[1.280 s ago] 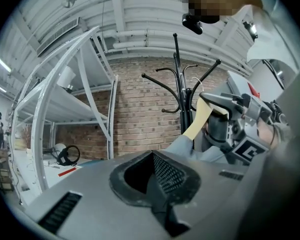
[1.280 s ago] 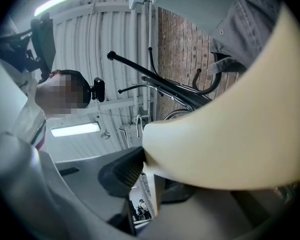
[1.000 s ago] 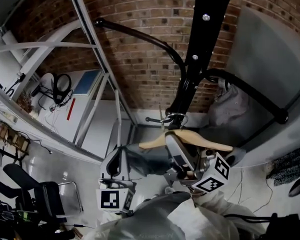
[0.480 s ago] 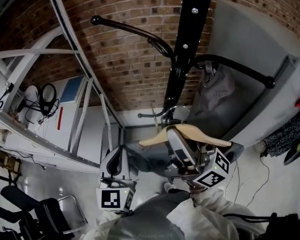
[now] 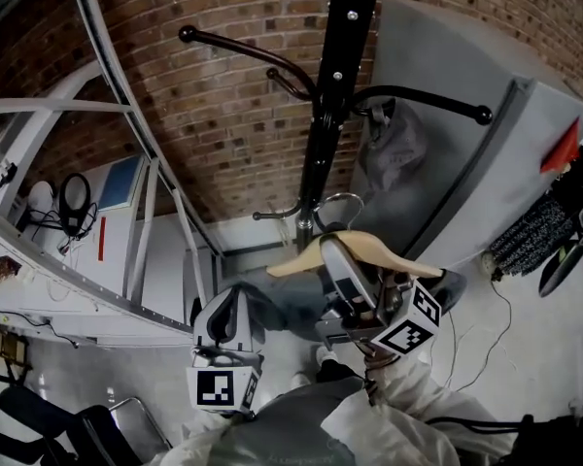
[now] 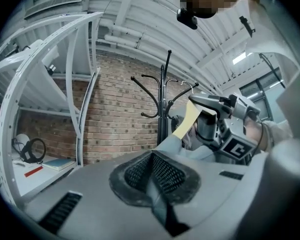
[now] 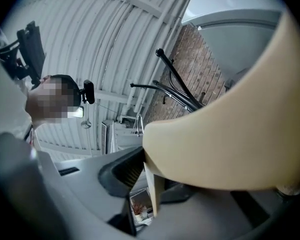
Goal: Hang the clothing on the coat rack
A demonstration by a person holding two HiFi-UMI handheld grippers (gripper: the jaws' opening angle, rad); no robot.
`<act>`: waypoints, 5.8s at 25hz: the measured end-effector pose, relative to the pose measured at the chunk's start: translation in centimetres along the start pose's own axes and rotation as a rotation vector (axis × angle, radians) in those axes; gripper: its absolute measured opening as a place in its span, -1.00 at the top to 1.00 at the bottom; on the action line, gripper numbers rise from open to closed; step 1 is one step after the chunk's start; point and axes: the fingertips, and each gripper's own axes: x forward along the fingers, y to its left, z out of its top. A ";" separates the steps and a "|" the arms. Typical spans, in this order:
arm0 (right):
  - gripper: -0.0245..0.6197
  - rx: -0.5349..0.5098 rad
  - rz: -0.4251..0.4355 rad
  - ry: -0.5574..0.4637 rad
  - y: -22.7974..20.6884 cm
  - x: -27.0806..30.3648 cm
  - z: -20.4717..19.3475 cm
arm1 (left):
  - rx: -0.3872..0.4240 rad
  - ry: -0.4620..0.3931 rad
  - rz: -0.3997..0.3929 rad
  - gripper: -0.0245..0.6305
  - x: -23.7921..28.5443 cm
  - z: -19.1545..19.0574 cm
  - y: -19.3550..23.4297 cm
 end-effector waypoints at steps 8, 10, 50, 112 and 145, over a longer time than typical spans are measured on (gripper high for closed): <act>0.59 -0.015 -0.030 0.011 -0.1 -0.1 0.1 | 0.012 0.001 -0.045 0.90 -0.3 -0.3 -1.3; 0.59 -0.015 -0.029 0.015 -0.4 0.2 0.2 | 0.011 -0.001 -0.041 0.90 0.1 -0.2 -1.4; 0.59 0.098 0.000 0.058 -12.7 4.5 -0.8 | 0.034 0.035 0.053 0.90 8.4 -0.7 0.1; 0.42 0.244 -0.040 0.089 -16.0 3.2 -4.8 | 0.017 0.136 0.106 0.90 5.6 -4.7 0.7; 0.70 -0.086 -0.389 0.292 -7.9 -11.0 -6.6 | -0.022 0.114 -0.122 0.90 0.8 -6.2 -5.6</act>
